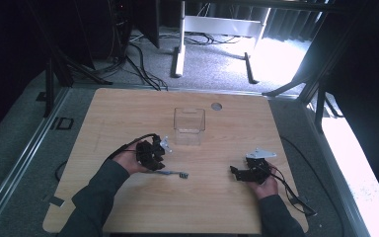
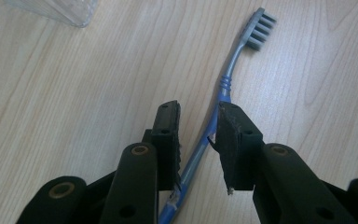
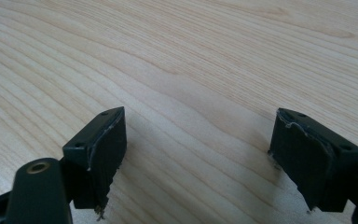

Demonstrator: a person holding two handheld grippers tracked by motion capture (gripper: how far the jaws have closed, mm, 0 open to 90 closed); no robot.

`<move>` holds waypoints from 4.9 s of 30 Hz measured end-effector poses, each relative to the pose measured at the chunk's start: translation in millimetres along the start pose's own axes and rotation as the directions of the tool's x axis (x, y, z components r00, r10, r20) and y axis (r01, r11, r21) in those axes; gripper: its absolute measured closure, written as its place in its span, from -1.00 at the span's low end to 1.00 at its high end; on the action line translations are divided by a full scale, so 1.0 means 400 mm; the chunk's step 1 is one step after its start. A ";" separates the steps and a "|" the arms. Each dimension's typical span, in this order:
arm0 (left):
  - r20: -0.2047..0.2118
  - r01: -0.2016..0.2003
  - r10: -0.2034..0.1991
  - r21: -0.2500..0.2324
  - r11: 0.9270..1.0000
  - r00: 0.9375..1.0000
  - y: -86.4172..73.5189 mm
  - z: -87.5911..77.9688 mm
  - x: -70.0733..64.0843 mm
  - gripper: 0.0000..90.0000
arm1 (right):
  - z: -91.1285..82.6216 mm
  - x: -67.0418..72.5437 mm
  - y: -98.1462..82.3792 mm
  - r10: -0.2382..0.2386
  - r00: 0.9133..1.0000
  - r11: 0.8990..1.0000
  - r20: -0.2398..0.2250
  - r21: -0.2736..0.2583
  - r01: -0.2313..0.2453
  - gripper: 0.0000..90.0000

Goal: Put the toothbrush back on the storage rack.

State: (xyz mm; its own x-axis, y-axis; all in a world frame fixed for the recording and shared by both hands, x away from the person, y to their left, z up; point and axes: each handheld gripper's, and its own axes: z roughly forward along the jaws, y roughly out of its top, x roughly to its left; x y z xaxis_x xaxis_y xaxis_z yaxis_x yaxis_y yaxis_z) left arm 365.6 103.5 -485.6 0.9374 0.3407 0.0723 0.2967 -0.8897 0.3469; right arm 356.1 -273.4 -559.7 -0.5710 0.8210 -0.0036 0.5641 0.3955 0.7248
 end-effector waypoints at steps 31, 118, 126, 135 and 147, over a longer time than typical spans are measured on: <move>0.046 -0.061 0.058 0.065 0.996 0.997 0.003 0.035 -0.016 0.58 | 0.000 0.000 0.000 0.000 1.000 1.000 0.000 0.000 0.000 -0.60; 0.159 -0.211 0.191 0.119 0.970 0.969 0.000 0.087 0.011 0.83 | 0.000 0.000 0.001 -0.002 1.000 1.000 -0.001 0.000 0.002 -0.60; 0.174 -0.148 0.139 0.044 0.988 0.975 -0.002 0.058 0.020 0.83 | 0.000 0.000 0.001 -0.002 1.000 1.000 0.000 0.000 0.002 -0.60; 0.162 -0.095 0.097 -0.019 0.995 0.982 -0.008 0.035 0.029 0.83 | 0.001 0.000 0.001 -0.002 1.000 1.000 -0.001 0.000 0.002 -0.60; 0.119 -0.056 0.064 -0.064 0.996 0.991 -0.010 0.012 0.039 0.82 | 0.001 0.000 0.001 -0.001 1.000 1.000 -0.001 0.001 0.001 -0.60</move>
State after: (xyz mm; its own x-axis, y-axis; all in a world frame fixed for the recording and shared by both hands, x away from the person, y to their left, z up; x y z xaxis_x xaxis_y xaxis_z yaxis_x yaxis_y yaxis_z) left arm 379.9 111.1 -490.3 0.9694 0.2447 -0.0176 0.2310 -0.8861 0.4018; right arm 356.5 -273.2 -559.6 -0.5724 0.8200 -0.0038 0.5638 0.3969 0.7243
